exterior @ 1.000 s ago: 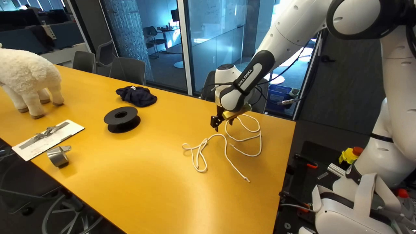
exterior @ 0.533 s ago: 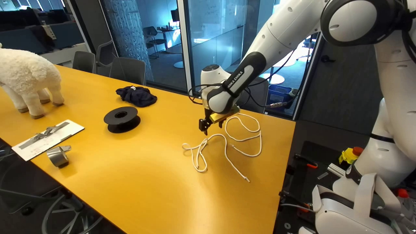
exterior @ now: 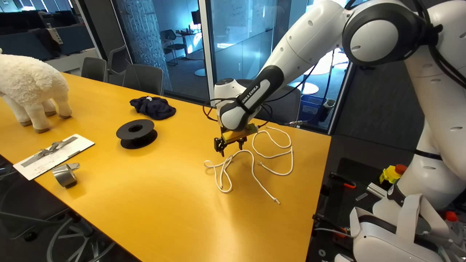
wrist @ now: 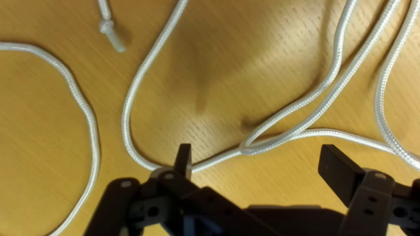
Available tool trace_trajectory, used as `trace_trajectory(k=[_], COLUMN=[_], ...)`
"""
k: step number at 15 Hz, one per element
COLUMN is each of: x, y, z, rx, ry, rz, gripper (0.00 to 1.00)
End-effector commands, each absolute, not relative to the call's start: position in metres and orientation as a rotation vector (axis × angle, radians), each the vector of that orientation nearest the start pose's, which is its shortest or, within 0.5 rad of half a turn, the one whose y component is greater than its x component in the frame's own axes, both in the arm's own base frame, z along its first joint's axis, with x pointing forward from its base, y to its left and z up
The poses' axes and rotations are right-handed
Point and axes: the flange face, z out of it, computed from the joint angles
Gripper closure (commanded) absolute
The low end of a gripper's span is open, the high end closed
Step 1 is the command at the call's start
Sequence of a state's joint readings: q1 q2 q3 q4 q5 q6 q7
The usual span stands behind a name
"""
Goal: Separate the two white ropes
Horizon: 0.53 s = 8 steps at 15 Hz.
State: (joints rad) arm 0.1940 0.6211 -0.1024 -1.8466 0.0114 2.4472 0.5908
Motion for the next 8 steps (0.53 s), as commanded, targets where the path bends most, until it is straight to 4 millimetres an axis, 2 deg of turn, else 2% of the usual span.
trace_trajectory(k=[1,8], x=[0.648,0.650], y=[0.077,0.081], z=[0.182,0.167], rx=[-3.020,-2.833], ry=[0.973,1.283], rz=[0.057,0.099], gripper=[0.00,0.00])
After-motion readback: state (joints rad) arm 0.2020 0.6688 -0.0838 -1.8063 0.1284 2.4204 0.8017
